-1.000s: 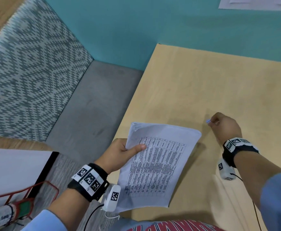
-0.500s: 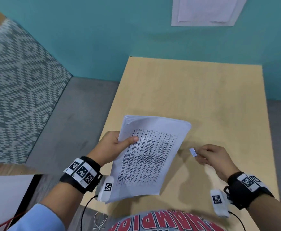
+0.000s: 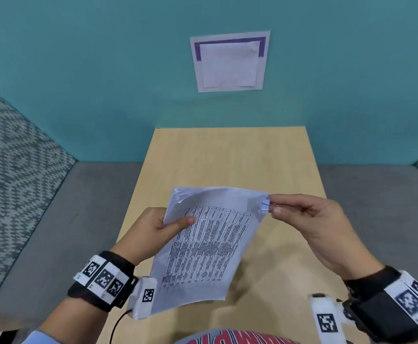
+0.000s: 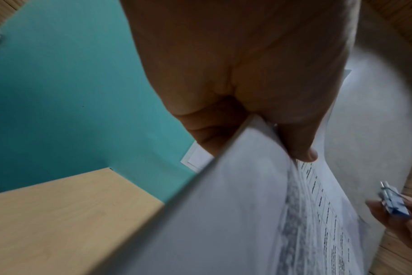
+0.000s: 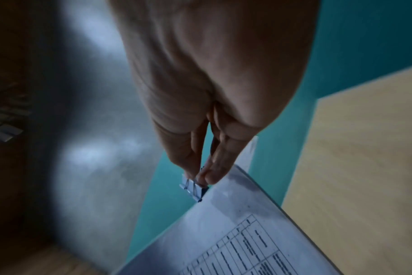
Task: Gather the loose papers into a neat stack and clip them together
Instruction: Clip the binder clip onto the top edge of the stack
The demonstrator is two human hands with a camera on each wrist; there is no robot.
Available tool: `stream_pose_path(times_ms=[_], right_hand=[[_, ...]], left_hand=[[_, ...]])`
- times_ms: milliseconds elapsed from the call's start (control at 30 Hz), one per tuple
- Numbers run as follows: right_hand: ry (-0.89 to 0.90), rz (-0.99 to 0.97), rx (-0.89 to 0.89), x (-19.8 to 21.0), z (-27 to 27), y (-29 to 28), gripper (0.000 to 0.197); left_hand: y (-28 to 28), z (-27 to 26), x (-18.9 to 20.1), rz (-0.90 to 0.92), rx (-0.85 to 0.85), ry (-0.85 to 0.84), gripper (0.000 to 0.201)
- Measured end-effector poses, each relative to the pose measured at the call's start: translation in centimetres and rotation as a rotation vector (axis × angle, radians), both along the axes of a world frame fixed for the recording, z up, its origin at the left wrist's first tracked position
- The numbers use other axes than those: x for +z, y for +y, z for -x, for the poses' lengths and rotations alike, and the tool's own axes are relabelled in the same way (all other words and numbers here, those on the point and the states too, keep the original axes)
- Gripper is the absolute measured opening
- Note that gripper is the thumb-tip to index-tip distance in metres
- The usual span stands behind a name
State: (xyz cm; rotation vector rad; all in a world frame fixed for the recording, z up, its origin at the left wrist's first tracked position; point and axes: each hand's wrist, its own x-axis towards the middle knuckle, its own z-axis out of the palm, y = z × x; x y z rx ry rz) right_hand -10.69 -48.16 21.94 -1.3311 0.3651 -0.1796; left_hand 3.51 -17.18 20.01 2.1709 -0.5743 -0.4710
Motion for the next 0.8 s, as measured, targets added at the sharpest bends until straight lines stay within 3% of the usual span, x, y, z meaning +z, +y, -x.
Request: stream_pose_path(times_ms=[200,367,433,533,600,700,800], right_hand=[[-0.224,0.409,0.031,2.2,0.1,1.4,0.025],[-0.297,0.633,0.046,2.7,0.4,2.0,0.022],[-0.307,0.728,0.069,2.9,0.6,2.1,0.021],[-0.315,0.813,0.099,3.3,0.7,2.3,0.018],[-0.324,0.835,0.117,3.5,0.9,2.7,0.025],[-0.306,0.821,0.103,3.4,1.2,3.0,0.052],[-0.305,0.921,0.066,3.5,1.1,3.1,0.042]], left_hand=[[-1.4,2.4,0.8,0.047,-0.042,0.004,0.058],[-1.3,3.9,1.2,0.086,-0.059,0.062,0.055],[-0.7,4.0,1.1,0.091,-0.063,0.093,0.063],[0.0,4.0,0.9,0.103,-0.045,0.117,0.089],[0.3,4.1,1.1,0.105,-0.04,0.117,0.088],[0.6,4.2,1.6,0.091,-0.029,0.093,0.09],[1.0,4.2,1.9,0.077,-0.012,0.075,0.094]])
